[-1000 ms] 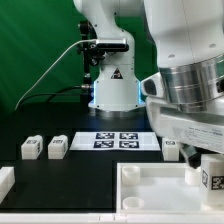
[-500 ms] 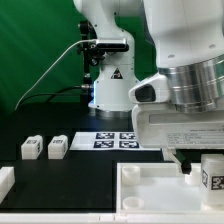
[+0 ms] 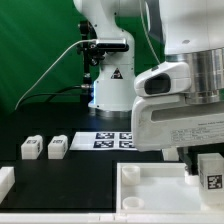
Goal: Assemble one leg
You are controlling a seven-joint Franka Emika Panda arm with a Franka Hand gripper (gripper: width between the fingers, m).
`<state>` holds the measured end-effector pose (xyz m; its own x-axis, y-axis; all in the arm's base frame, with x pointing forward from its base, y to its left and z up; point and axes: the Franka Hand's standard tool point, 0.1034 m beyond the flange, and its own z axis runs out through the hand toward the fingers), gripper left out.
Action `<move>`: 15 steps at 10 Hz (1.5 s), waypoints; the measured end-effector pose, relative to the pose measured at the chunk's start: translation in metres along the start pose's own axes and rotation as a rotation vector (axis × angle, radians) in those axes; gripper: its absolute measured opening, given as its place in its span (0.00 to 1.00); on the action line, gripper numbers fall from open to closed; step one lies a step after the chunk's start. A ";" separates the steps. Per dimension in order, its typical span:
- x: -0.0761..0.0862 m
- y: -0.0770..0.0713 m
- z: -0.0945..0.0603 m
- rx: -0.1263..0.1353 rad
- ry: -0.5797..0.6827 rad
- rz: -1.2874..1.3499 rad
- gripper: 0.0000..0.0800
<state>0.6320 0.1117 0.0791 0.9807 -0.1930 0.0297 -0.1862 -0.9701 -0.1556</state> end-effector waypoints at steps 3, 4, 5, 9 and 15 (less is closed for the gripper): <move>0.000 0.002 0.000 -0.001 0.000 0.315 0.37; 0.002 0.002 -0.001 -0.001 0.003 0.540 0.37; 0.002 0.003 0.000 -0.003 0.004 0.756 0.37; 0.001 0.010 0.002 0.043 -0.048 1.329 0.37; -0.003 -0.002 0.005 0.029 -0.018 0.506 0.80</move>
Offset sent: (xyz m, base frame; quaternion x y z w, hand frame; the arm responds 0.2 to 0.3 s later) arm 0.0224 0.0040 0.0124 -0.0164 0.0269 0.4664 0.8840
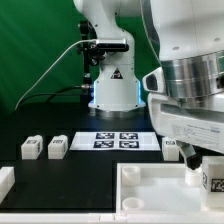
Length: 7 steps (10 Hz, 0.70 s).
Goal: Assemble one leg
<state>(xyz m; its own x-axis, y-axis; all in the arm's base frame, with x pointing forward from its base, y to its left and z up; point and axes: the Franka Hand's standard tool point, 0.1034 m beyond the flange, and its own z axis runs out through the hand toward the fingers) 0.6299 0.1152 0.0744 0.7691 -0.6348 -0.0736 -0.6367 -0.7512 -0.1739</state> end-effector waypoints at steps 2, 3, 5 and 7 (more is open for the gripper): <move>0.001 0.001 0.000 -0.002 0.001 -0.169 0.81; 0.002 0.003 0.000 -0.026 0.005 -0.357 0.81; 0.002 -0.002 -0.003 -0.098 0.020 -0.677 0.81; 0.003 0.000 -0.002 -0.092 0.018 -0.633 0.63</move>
Offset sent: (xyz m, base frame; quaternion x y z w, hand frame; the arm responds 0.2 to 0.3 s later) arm -0.0001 0.0006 -0.0018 -0.1254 -0.0066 -0.4446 0.8869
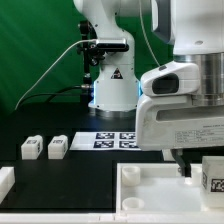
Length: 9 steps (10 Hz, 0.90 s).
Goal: Assemble one leg
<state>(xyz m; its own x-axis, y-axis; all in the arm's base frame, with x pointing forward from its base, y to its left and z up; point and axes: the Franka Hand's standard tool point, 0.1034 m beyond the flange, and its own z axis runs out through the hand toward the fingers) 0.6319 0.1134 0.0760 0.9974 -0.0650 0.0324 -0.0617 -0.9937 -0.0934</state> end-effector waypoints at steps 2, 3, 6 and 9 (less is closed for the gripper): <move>0.000 -0.002 0.000 0.005 -0.002 0.177 0.38; -0.001 -0.002 0.001 0.005 -0.002 0.280 0.36; 0.001 0.000 0.000 0.012 -0.008 0.771 0.36; 0.000 0.003 0.002 0.067 -0.052 1.427 0.36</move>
Offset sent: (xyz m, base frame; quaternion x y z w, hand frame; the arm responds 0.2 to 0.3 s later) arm 0.0000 0.0000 0.0000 0.0000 0.0000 0.2667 0.9638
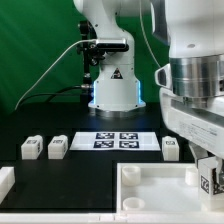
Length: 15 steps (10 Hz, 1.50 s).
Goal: Assemble one leg
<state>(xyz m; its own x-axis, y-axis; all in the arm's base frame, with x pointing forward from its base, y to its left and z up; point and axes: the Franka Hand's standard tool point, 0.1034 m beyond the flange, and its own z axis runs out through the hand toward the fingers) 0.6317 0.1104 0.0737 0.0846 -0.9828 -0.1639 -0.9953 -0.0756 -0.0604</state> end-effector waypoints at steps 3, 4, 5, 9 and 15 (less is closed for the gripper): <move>-0.001 0.001 0.001 0.003 -0.016 0.123 0.47; -0.001 0.002 0.001 0.003 -0.016 0.123 0.65; -0.002 0.001 0.003 0.021 -0.007 0.036 0.76; -0.016 0.010 0.014 0.030 0.019 -0.500 0.81; -0.006 0.002 0.007 -0.046 0.050 -1.309 0.81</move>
Offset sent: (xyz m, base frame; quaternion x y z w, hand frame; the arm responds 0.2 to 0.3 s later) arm 0.0000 0.0000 0.0000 0.0000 0.0000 0.0000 1.0000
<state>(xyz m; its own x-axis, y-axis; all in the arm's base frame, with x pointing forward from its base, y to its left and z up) 0.6293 0.1172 0.0678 0.9829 -0.1824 0.0269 -0.1784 -0.9775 -0.1125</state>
